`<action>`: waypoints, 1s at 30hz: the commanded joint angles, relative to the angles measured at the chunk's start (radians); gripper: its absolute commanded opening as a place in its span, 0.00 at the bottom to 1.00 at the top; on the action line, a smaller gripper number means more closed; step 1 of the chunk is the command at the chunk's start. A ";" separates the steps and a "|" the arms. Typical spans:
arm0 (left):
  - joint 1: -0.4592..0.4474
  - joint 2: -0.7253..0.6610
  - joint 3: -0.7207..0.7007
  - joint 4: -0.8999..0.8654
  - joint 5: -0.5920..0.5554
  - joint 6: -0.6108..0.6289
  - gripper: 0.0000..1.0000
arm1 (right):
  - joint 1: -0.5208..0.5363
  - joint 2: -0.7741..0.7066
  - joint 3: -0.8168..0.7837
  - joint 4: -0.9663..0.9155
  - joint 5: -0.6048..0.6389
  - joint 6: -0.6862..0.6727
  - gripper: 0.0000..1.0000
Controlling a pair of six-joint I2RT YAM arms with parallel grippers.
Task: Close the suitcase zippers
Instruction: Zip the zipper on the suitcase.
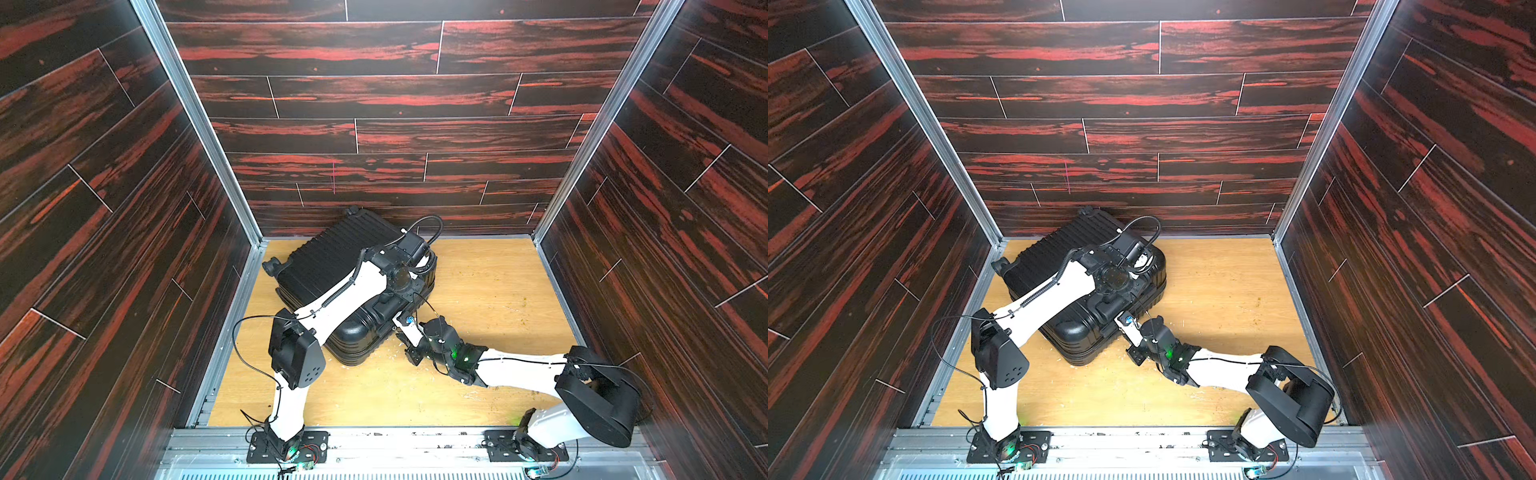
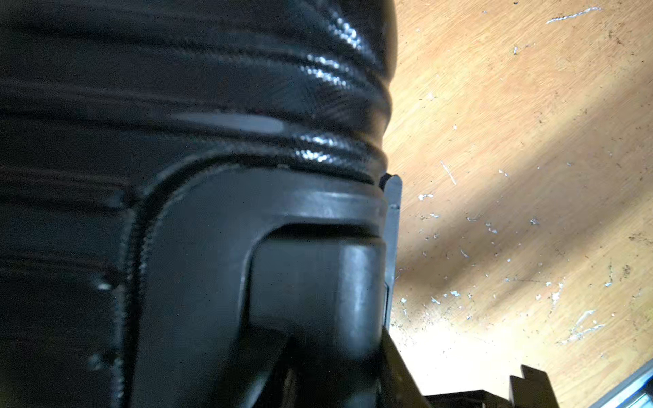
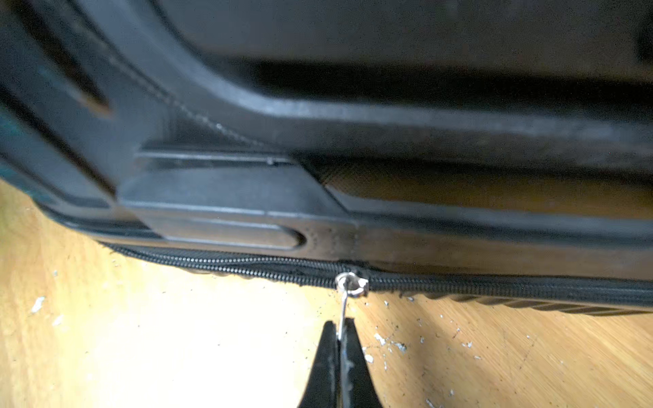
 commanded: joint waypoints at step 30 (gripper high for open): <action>0.132 0.023 0.122 0.456 0.171 -0.269 0.59 | 0.168 -0.116 -0.042 -0.041 -0.077 -0.004 0.00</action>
